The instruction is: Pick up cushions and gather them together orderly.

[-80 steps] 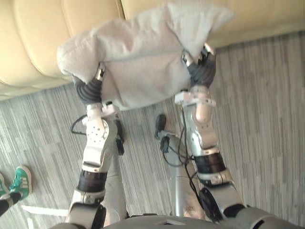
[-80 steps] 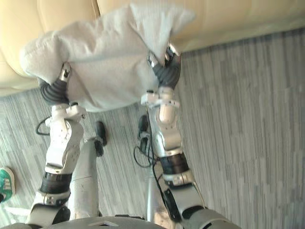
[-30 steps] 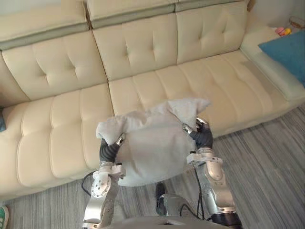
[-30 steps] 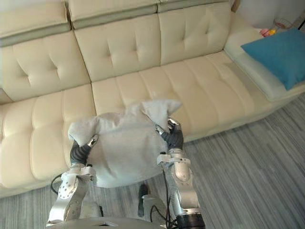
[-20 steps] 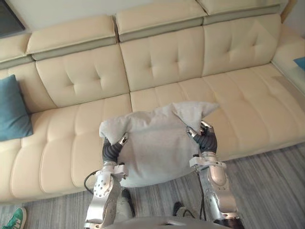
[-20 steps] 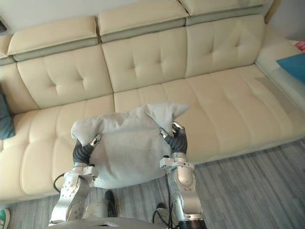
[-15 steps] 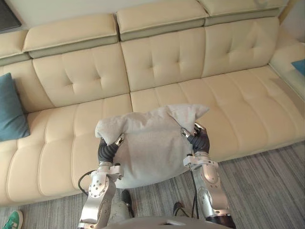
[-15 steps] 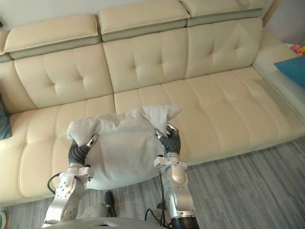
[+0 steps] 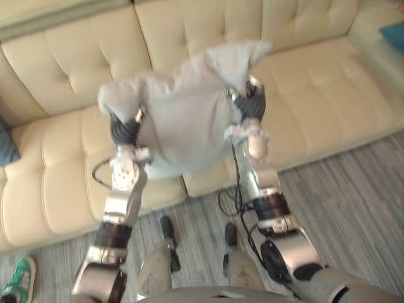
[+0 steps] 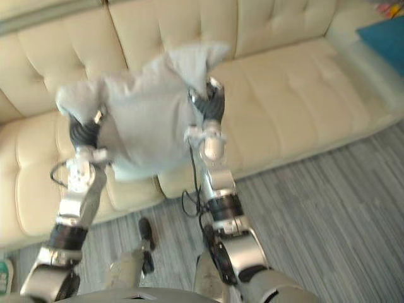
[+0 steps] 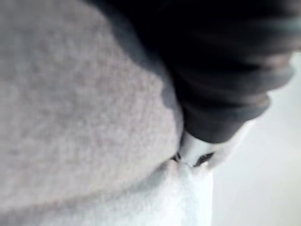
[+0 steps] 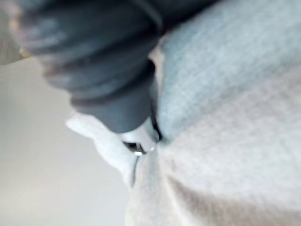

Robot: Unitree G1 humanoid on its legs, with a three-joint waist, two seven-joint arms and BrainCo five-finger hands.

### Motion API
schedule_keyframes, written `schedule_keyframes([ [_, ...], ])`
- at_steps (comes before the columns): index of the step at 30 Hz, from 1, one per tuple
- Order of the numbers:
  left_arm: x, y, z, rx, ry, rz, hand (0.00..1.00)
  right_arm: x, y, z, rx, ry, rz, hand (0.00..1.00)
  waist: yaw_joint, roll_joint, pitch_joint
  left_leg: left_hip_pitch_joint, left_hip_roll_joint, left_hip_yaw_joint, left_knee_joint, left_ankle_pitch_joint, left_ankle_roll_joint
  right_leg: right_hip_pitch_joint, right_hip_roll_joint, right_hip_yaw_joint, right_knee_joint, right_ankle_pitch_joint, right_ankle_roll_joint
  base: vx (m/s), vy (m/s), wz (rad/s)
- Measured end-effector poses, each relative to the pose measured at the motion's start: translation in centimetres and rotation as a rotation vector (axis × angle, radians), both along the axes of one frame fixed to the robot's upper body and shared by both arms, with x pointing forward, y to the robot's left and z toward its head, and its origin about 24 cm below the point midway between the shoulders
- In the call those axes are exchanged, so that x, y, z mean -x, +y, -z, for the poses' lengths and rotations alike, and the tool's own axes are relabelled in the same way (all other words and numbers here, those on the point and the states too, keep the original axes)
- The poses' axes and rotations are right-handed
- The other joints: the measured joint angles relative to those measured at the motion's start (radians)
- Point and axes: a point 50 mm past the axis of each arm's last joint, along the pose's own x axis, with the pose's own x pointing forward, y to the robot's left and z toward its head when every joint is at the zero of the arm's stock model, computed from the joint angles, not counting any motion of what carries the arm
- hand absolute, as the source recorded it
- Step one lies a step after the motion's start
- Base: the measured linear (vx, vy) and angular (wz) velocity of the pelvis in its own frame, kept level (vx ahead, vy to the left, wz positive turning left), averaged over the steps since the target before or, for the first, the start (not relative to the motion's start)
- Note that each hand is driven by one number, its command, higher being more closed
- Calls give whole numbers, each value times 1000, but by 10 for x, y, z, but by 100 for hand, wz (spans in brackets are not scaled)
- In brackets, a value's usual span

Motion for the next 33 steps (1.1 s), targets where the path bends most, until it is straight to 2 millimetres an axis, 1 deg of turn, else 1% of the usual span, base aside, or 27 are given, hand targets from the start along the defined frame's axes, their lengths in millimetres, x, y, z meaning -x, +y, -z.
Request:
schedule_keyframes([
  [1, -7, 1, -20, -13, -50, -26, 100, 0, 1, -12, -17, -36, 28, 100, 10, 5, 5, -18, -1, -1, -23, 22, 1, -32, 0, -4, 14, 0, 1, -124, -11, 10],
  [2, -11, 1, -27, -22, -68, -31, 100, 1, 1, -16, -34, -48, 34, 100, 13, 9, 9, -26, 0, -3, -26, 25, -1, -39, 0, -8, 15, 0, 1, -114, -43, 11],
  [3, -20, 0, -55, -61, -132, -52, 100, 1, 0, -32, -77, -92, 52, 100, 22, 17, 21, -58, 4, -9, -35, 37, -8, -77, 0, -14, 21, 8, 9, -56, -35, 9],
  [4, -22, 0, -66, -69, -156, -59, 100, 1, 1, -39, -87, -111, 51, 100, 25, 21, 23, -75, 4, -9, -39, 43, -9, -95, 1, -17, 23, 8, 9, -85, -53, 9],
  [5, -26, 1, -104, -87, -247, -79, 100, 5, 4, -59, -145, -176, 50, 100, 31, 29, 33, -130, 8, -7, -41, 60, -7, -153, 3, -21, 36, 13, 7, -52, -32, 2],
  [7, -27, 0, -137, -93, -322, -101, 100, 9, 8, -72, -207, -222, 46, 100, 39, 32, 35, -180, 12, 3, -41, 81, 8, -207, 5, -22, 46, 23, 16, -25, -40, 0],
  [8, -30, -4, -154, -89, -343, -100, 100, 10, 10, -76, -245, -228, 47, 100, 44, 32, 36, -203, 12, 3, -41, 91, 19, -228, 5, -25, 47, 24, 16, 0, 0, 0],
  [10, -32, -6, -170, -80, -360, -101, 100, 11, 12, -83, -285, -244, 42, 100, 49, 32, 38, -225, 14, 1, -41, 94, 18, -248, 1, -29, 47, 24, 16, 49, -8, 3],
  [11, -34, -7, -180, -72, -367, -102, 100, 13, 13, -91, -320, -260, 32, 100, 51, 31, 38, -243, 15, -1, -41, 97, 15, -263, 1, -36, 46, 24, 16, 76, -6, 9],
  [12, -34, -11, -197, -64, -388, -99, 100, 17, 13, -107, -367, -307, 26, 100, 54, 33, 40, -277, 18, -10, -41, 107, 15, -289, 2, -48, 46, 24, 16, 72, -2, 13],
  [13, -33, -12, -205, -58, -400, -96, 100, 19, 13, -115, -386, -334, 19, 100, 53, 33, 40, -295, 19, -16, -41, 112, 11, -303, 3, -52, 46, 24, 16, 51, 2, 18],
  [15, -29, -15, -225, -44, -435, -85, 100, 27, 13, -137, -429, -416, 4, 100, 54, 33, 42, -347, 26, -29, -40, 118, 5, -343, 7, -73, 46, 24, 16, 39, 29, 13],
  [16, -27, -14, -232, -29, -448, -85, 100, 32, 13, -149, -439, -455, -9, 100, 57, 33, 66, -356, 29, -35, -40, 120, 4, -350, 10, -75, 45, 23, 15, 45, 40, 8],
  [17, -26, -13, -235, -22, -455, -85, 100, 34, 14, -154, -446, -475, -15, 100, 58, 33, 78, -365, 30, -39, -40, 124, -2, -356, 12, -77, 45, 22, 13, 43, 37, 9],
  [18, -25, -13, -237, -17, -461, -85, 100, 36, 15, -159, -457, -492, -24, 100, 61, 34, 79, -390, 32, -46, -40, 132, -13, -376, 13, -83, 46, 20, 10, 35, 29, 6],
  [19, -24, -12, -240, -5, -468, -85, 100, 37, 17, -163, -459, -502, -30, 100, 66, 33, 80, -413, 38, -50, -40, 133, -14, -396, 18, -91, 46, 20, 9, 31, 35, 7],
  [21, -23, -9, -241, 18, -468, -81, 100, 35, 19, -167, -450, -502, -32, 100, 69, 32, 88, -453, 42, -56, -40, 153, -41, -427, 20, -103, 47, 20, 8, 14, 28, 12],
  [22, -24, -8, -240, 30, -466, -79, 100, 33, 19, -170, -438, -498, -30, 100, 76, 32, 108, -473, 44, -58, -40, 169, -62, -441, 21, -109, 48, 17, 4, -3, 20, 15],
  [24, -24, -5, -240, 51, -462, -74, 100, 32, 20, -171, -433, -493, -46, 100, 91, 31, 111, -523, 55, -78, -40, 173, -67, -485, 32, -126, 54, 12, -5, -12, 33, 5],
  [25, -24, -4, -240, 57, -462, -75, 100, 32, 21, -172, -430, -497, -51, 0, 92, 31, 113, -534, 58, -81, -40, 174, -66, -496, 35, -131, 58, 8, -10, -15, 63, 7],
  [26, -22, -1, -242, 84, -485, -75, 0, 37, 22, -182, -417, -534, -67, 0, 91, 30, 129, -554, 62, -86, -40, 178, -65, -521, 36, -141, 83, -3, -19, -18, 71, 9],
  [27, -18, 2, -244, 101, -515, -77, 0, 42, 23, -192, -412, -567, -79, 0, 92, 29, 140, -561, 63, -89, -40, 179, -66, -531, 36, -145, 94, -8, -23, -20, 66, 11],
  [28, -17, 3, -246, 118, -526, -72, 0, 45, 23, -198, -402, -587, -83, 0, 91, 29, 141, -568, 62, -90, -40, 185, -76, -538, 34, -147, 99, -14, -25, -17, 45, 15],
  [29, -14, 7, -248, 149, -544, -66, 0, 47, 22, -204, -378, -612, -81, 0, 91, 28, 143, -581, 60, -97, -40, 200, -94, -554, 31, -151, 117, -22, -27, -9, 26, 17],
  [30, -12, 10, -248, 168, -553, -67, 0, 46, 17, -206, -346, -623, -71, 0, 90, 22, 149, -584, 62, -103, -40, 202, -95, -558, 33, -154, 124, -32, -29, -9, 14, 14],
  [31, -11, 13, -249, 174, -559, -70, 0, 46, 14, -207, -330, -632, -62, 0, 91, 17, 152, -591, 63, -104, -40, 211, -87, -568, 34, -155, 136, -38, -35, -5, -1, 6],
  [33, -9, 20, -250, 184, -575, -79, 0, 47, 6, -211, -295, -655, -70, 0, 89, 16, 152, -613, 68, -105, -40, 216, -81, -596, 38, -162, 155, -46, -40, 2, -5, -2],
])
